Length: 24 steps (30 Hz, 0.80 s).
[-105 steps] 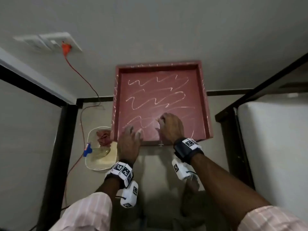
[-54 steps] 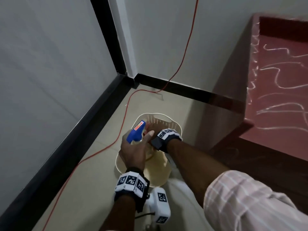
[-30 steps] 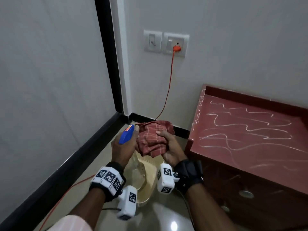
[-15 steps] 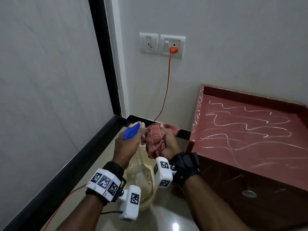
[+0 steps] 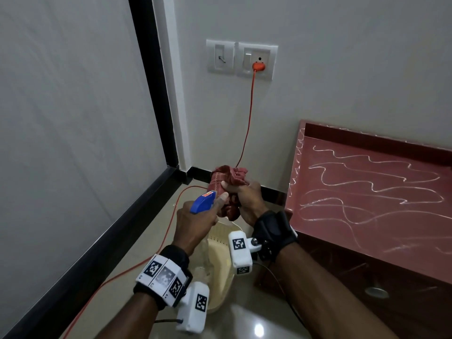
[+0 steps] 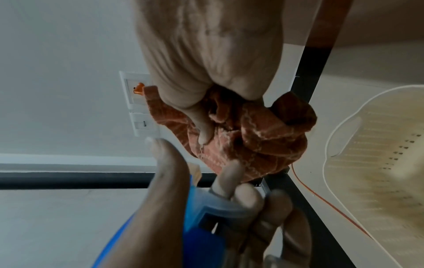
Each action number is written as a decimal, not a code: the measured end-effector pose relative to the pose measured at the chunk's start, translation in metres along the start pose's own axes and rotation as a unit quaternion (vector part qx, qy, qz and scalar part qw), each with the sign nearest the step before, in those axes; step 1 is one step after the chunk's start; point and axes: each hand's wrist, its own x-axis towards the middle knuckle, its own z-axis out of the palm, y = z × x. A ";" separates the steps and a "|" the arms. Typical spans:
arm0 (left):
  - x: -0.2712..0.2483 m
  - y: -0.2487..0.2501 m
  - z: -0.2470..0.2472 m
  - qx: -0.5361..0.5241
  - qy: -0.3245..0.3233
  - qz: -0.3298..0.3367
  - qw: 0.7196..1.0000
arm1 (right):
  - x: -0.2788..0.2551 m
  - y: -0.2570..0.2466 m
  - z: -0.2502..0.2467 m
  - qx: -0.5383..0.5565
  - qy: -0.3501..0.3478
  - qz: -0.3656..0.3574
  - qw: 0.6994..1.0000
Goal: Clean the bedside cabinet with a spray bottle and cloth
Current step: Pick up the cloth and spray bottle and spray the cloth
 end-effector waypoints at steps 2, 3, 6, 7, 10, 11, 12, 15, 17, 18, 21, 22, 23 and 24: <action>-0.001 -0.001 0.005 -0.026 -0.017 -0.018 0.999 | 0.001 0.003 0.000 -0.005 0.005 -0.007 1.000; -0.001 0.000 0.007 -0.027 -0.015 -0.022 0.999 | 0.002 0.005 0.000 -0.011 0.013 -0.011 1.000; 0.002 0.002 0.011 0.011 0.018 -0.020 1.000 | 0.003 0.009 0.000 -0.017 0.035 -0.017 0.999; 0.003 0.002 0.012 0.019 0.024 -0.017 0.999 | 0.004 0.010 -0.001 -0.016 0.044 -0.020 0.999; 0.004 -0.001 0.013 -0.001 0.018 -0.020 1.000 | 0.004 0.014 -0.003 -0.028 0.056 -0.032 0.997; 0.004 -0.003 0.013 -0.003 0.016 -0.025 1.000 | 0.004 0.014 -0.003 -0.032 0.055 -0.034 0.997; 0.004 -0.005 0.014 0.004 0.019 -0.029 0.999 | 0.004 0.015 -0.004 -0.034 0.052 -0.034 0.997; 0.006 -0.009 0.015 0.042 0.037 -0.029 0.998 | 0.005 0.020 -0.003 -0.040 0.042 -0.036 0.998; 0.007 -0.008 0.013 0.044 0.047 -0.032 0.997 | 0.006 0.023 -0.001 -0.038 0.041 -0.034 0.998; 0.007 -0.007 0.012 0.030 0.044 -0.031 0.998 | 0.007 0.024 -0.001 -0.033 0.045 -0.033 0.998; 0.006 -0.008 0.015 0.013 0.015 -0.031 0.999 | 0.010 0.025 -0.001 -0.027 0.055 -0.031 0.998; 0.004 -0.009 0.017 0.023 0.006 -0.038 0.999 | 0.012 0.026 -0.002 -0.020 0.057 -0.030 0.998; 0.004 -0.009 0.019 0.035 -0.001 -0.045 0.998 | 0.012 0.025 -0.002 -0.011 0.057 -0.030 0.998; 0.003 -0.010 0.021 0.040 -0.002 -0.051 0.998 | 0.014 0.025 -0.002 -0.006 0.060 -0.030 0.998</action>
